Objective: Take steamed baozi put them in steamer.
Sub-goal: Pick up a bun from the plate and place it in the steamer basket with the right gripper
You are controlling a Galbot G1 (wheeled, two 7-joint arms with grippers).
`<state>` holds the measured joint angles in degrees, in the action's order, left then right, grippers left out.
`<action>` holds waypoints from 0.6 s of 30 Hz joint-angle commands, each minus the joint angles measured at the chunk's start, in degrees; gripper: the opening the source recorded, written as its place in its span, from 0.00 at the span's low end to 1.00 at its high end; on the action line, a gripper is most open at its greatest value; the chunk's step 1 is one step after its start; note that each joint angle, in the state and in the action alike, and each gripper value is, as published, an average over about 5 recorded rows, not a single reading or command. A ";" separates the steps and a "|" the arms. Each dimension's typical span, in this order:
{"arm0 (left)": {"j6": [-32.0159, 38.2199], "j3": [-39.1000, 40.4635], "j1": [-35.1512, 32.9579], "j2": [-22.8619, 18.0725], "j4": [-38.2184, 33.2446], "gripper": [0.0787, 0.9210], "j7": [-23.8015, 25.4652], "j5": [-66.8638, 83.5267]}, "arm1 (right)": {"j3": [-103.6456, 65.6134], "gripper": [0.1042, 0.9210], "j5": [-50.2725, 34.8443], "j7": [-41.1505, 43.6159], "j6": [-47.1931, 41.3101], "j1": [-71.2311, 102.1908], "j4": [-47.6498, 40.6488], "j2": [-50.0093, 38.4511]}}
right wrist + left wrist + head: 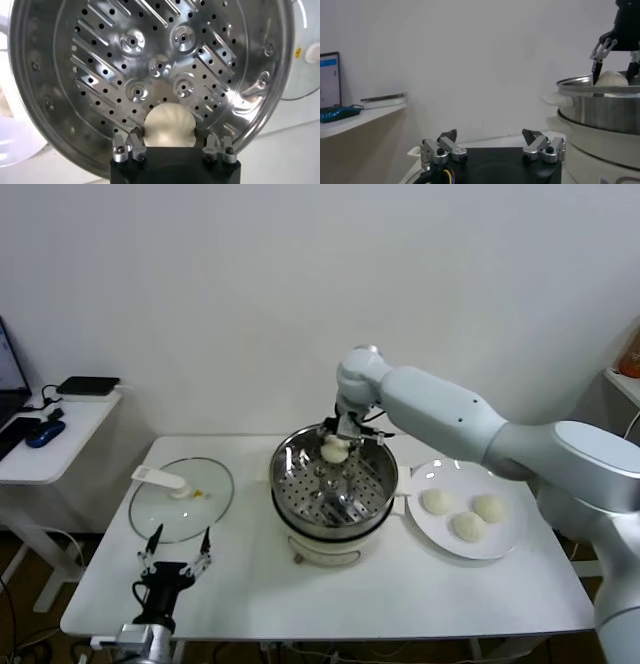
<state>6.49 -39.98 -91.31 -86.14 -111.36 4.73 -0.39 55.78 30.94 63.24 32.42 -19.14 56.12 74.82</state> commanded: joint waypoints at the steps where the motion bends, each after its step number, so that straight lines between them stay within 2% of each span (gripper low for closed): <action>1: 0.02 -0.11 0.25 -0.14 0.36 0.88 -0.09 -0.01 | -0.98 0.70 2.42 -0.12 0.77 1.33 -2.05 1.08; 11: -0.07 -0.46 0.57 -0.07 0.55 0.88 -0.14 0.25 | -1.26 0.72 2.14 -0.27 0.94 2.16 -2.49 1.45; 18: 0.01 -0.45 0.53 -0.07 0.61 0.88 -0.14 0.27 | -1.14 0.87 0.08 0.28 1.57 1.02 -2.27 1.03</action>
<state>6.42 -40.43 -90.77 -86.20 -110.81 4.60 -0.19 54.63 32.08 63.13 33.64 -17.68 54.10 75.84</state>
